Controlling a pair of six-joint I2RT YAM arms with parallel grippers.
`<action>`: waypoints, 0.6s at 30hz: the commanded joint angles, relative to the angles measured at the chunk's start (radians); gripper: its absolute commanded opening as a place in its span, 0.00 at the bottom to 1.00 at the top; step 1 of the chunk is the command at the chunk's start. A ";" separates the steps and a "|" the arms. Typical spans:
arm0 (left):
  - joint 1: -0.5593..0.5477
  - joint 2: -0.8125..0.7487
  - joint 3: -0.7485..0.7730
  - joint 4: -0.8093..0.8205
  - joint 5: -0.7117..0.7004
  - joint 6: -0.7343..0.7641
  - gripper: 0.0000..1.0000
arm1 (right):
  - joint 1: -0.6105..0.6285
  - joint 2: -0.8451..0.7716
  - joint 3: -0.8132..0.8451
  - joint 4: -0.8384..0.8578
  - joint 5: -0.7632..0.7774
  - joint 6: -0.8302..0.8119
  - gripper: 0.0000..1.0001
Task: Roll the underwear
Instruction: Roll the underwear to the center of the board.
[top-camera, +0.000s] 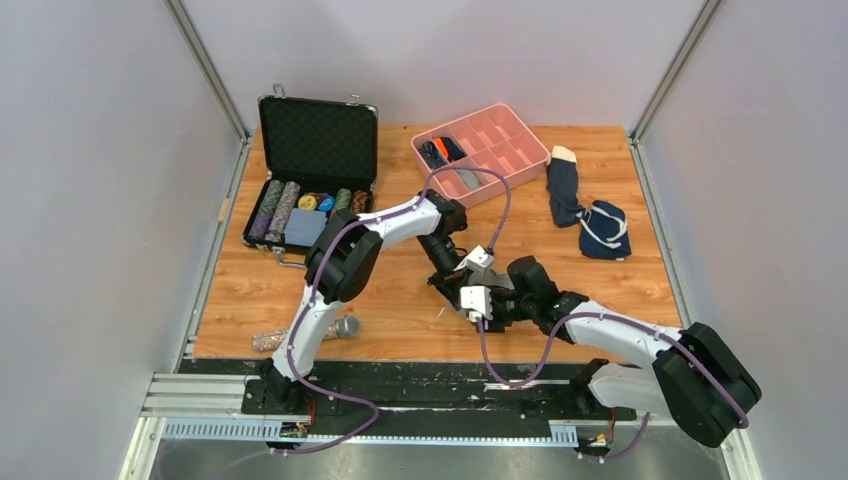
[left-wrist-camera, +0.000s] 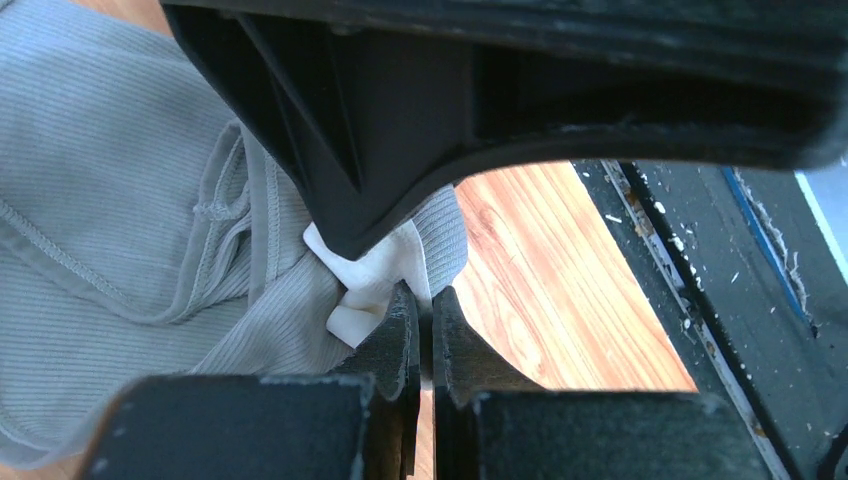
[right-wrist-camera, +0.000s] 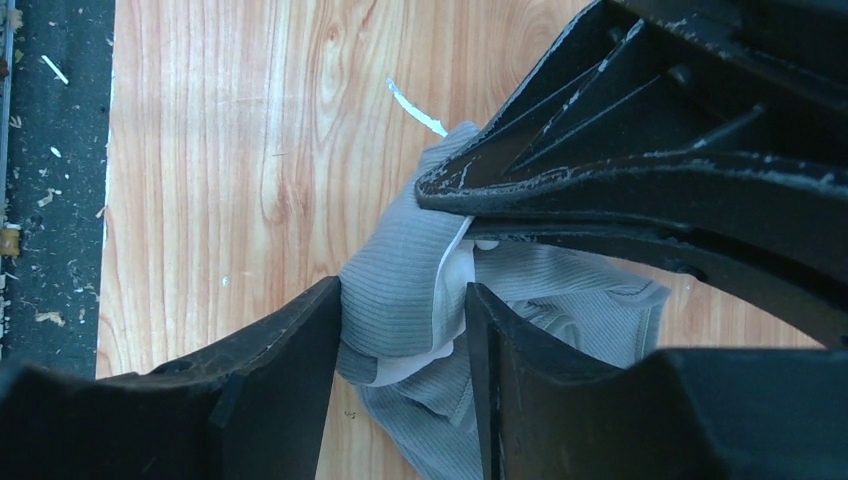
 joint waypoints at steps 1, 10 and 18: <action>0.011 0.030 0.040 -0.008 0.045 -0.066 0.00 | 0.005 0.024 0.082 -0.061 -0.014 0.040 0.52; 0.027 0.044 0.066 -0.012 0.064 -0.092 0.00 | 0.003 0.022 0.129 -0.149 -0.023 0.120 0.57; 0.031 0.051 0.069 0.010 0.091 -0.161 0.00 | 0.004 0.040 0.099 -0.127 0.095 0.120 0.19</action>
